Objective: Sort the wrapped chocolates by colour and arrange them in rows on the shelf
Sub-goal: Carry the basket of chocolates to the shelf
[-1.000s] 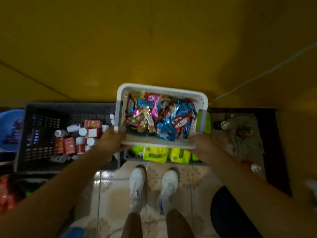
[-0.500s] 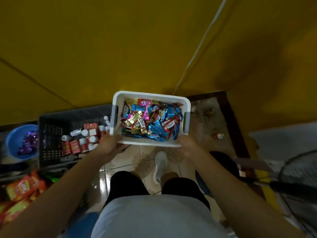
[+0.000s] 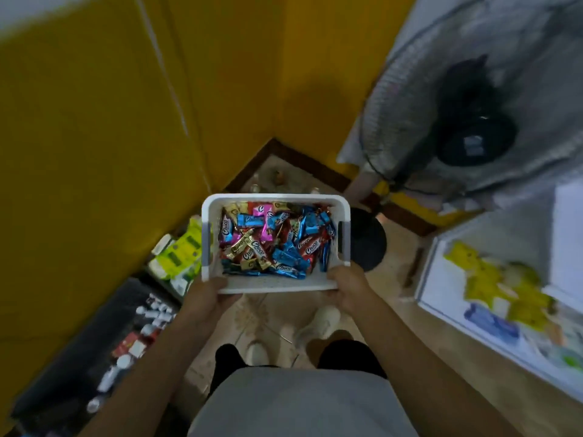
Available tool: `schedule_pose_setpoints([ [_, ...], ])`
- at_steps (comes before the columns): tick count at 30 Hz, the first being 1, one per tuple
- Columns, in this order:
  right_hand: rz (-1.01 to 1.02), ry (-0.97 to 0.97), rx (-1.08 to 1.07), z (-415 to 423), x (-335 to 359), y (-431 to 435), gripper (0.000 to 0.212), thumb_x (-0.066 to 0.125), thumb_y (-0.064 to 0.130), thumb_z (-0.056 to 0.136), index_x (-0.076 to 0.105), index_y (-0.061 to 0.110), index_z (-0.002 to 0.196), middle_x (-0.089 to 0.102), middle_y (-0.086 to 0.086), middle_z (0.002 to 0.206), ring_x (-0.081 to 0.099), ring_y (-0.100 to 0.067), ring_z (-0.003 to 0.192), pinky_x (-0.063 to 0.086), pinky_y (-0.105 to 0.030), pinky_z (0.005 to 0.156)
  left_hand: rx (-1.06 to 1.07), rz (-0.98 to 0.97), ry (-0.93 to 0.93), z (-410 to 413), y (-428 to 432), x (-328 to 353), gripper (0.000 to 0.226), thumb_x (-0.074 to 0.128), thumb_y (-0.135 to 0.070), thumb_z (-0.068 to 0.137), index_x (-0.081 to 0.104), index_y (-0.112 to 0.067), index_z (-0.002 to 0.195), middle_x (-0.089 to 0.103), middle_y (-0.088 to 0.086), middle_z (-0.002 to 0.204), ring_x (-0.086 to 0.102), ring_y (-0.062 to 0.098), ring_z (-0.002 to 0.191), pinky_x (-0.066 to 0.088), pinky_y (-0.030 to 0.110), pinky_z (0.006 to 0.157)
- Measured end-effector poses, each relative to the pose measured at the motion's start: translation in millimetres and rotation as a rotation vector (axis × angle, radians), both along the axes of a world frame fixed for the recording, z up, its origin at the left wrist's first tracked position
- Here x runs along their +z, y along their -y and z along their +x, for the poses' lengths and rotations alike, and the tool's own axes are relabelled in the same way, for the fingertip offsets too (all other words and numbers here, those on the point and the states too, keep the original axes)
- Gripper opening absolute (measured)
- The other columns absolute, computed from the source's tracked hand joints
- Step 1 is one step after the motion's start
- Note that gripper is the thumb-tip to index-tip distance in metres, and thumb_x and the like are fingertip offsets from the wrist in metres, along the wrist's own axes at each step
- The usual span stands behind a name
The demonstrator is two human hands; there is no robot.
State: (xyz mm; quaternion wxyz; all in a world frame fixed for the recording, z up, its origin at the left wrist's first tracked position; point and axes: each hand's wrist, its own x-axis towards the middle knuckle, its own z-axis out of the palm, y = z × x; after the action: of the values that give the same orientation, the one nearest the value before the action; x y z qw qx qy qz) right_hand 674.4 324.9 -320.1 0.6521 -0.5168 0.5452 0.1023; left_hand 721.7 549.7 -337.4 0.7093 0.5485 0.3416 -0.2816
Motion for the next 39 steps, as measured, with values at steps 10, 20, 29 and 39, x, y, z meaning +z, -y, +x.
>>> schedule_pose_setpoints([
  [10, -0.076, 0.054, -0.437, -172, 36, 125, 0.028, 0.050, -0.014, 0.082, 0.051, -0.017, 0.109, 0.047, -0.017, 0.078, 0.053, -0.040, 0.086, 0.042, -0.068, 0.090, -0.584, 0.079, 0.201, -68, 169, 80, 0.011, 0.047, 0.001, 0.096, 0.051, -0.008, 0.102, 0.060, 0.016, 0.093, 0.062, 0.030, 0.082, 0.057, 0.039, 0.069],
  [20, -0.367, 0.254, -0.667, -373, 112, 328, 0.019, 0.045, -0.002, 0.095, 0.052, -0.004, 0.113, 0.060, -0.021, 0.093, 0.060, -0.027, 0.065, 0.053, -0.025, 0.039, -0.846, -0.002, 0.278, -233, 411, 130, 0.010, 0.048, -0.004, 0.097, 0.055, 0.002, 0.094, 0.063, 0.021, 0.087, 0.065, 0.035, 0.084, 0.058, 0.041, 0.072],
  [29, -0.350, 0.363, -0.867, -492, 138, 463, 0.014, 0.048, -0.013, 0.090, 0.052, -0.002, 0.097, 0.060, -0.022, 0.096, 0.064, -0.035, 0.081, 0.059, -0.037, 0.053, -1.103, -0.106, 0.310, -322, 597, 148, 0.026, 0.042, -0.009, 0.102, 0.046, -0.005, 0.127, 0.067, 0.014, 0.085, 0.070, 0.021, 0.059, 0.060, 0.032, 0.056],
  [39, -0.309, 0.219, -1.038, -559, 119, 639, 0.008, 0.048, -0.008, 0.093, 0.051, -0.001, 0.091, 0.059, -0.020, 0.084, 0.063, -0.034, 0.077, 0.057, -0.035, 0.044, -1.232, -0.193, 0.258, -387, 789, 117, 0.026, 0.046, -0.010, 0.098, 0.056, -0.011, 0.122, 0.074, 0.012, 0.088, 0.073, 0.019, 0.067, 0.058, 0.032, 0.071],
])
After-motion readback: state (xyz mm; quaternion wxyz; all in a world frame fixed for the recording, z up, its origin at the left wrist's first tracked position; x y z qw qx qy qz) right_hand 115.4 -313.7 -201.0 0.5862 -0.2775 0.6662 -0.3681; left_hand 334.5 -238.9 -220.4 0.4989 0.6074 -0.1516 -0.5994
